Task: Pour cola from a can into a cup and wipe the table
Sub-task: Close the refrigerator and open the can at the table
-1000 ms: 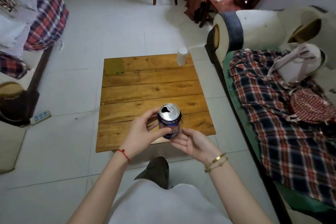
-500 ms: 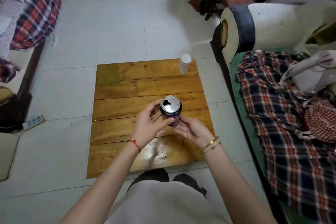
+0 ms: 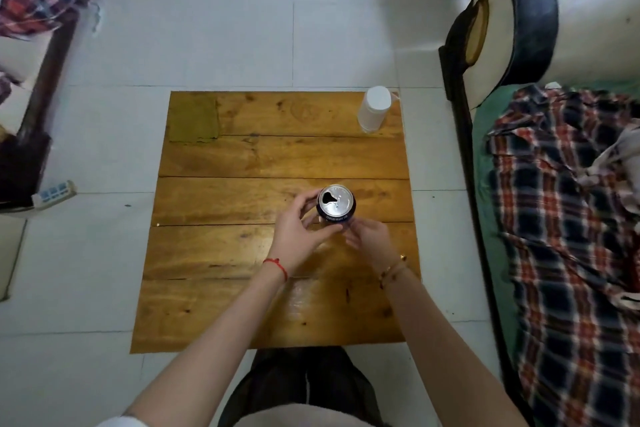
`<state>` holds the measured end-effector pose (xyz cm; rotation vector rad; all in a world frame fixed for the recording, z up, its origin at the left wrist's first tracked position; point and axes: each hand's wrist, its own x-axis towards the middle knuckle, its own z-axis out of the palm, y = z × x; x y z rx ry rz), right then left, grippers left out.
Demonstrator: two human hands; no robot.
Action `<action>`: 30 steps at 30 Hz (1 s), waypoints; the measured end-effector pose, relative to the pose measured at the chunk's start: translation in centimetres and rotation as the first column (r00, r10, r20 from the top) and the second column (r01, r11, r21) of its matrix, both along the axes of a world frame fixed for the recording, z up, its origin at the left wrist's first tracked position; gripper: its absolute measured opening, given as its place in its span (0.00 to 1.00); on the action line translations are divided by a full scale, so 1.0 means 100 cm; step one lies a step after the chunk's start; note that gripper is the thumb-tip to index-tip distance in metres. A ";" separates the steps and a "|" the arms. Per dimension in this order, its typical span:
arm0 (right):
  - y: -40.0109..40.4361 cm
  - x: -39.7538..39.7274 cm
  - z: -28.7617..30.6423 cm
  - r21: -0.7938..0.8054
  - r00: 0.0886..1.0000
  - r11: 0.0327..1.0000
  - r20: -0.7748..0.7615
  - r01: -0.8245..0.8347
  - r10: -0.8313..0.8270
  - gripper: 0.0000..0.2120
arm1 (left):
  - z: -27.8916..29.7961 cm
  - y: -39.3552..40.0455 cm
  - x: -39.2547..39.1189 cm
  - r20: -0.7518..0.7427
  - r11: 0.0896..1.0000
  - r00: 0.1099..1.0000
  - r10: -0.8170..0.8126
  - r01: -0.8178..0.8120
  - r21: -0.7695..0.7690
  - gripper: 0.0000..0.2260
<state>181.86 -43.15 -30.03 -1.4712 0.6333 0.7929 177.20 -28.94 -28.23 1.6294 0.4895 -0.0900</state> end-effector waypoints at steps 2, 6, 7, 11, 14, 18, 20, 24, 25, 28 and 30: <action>0.001 0.006 -0.029 -0.089 0.998 0.994 0.029 -0.057 0.060 0.12 | -0.025 -0.001 0.008 -0.027 1.000 1.000 0.005 -0.005 0.008 0.29; -0.002 0.017 -0.083 -0.348 0.961 0.916 0.109 -0.201 0.253 0.10 | -0.072 -0.002 0.019 -0.062 1.000 0.998 0.009 -0.007 0.028 0.29; -0.003 0.018 -0.092 -0.398 0.952 0.893 0.125 -0.210 0.280 0.11 | -0.082 -0.002 0.021 -0.065 0.999 0.998 0.007 -0.005 0.039 0.30; -0.004 0.021 -0.126 -0.509 0.938 0.837 0.146 -0.201 0.314 0.11 | -0.117 -0.006 0.025 -0.077 0.998 0.997 0.015 -0.010 0.061 0.30; -0.006 0.021 -0.140 -0.543 0.934 0.816 0.148 -0.198 0.325 0.10 | -0.134 -0.009 0.026 -0.087 0.997 0.996 0.024 -0.017 0.078 0.30; -0.008 0.021 -0.154 -0.551 0.937 0.812 0.143 -0.193 0.319 0.10 | -0.149 -0.012 0.025 -0.100 0.996 0.994 0.035 -0.026 0.089 0.31; -0.008 0.020 -0.157 -0.550 0.938 0.814 0.149 -0.185 0.314 0.09 | -0.154 -0.013 0.023 -0.106 0.995 0.994 0.026 -0.015 0.098 0.31; -0.009 0.016 -0.165 -0.541 0.938 0.815 0.127 -0.208 0.323 0.10 | -0.163 -0.015 0.020 -0.120 0.995 0.993 0.012 0.001 0.104 0.30; -0.009 0.015 -0.167 -0.538 0.938 0.815 0.117 -0.216 0.326 0.10 | -0.165 -0.016 0.019 -0.126 0.995 0.992 0.013 0.000 0.102 0.30; -0.010 0.011 -0.171 -0.525 0.934 0.815 0.094 -0.246 0.343 0.11 | -0.168 -0.015 0.015 -0.155 0.996 0.988 0.009 0.006 0.093 0.29; -0.010 0.008 -0.173 -0.504 0.936 0.826 0.087 -0.254 0.341 0.12 | -0.169 -0.015 0.013 -0.169 0.994 0.986 -0.001 0.019 0.105 0.29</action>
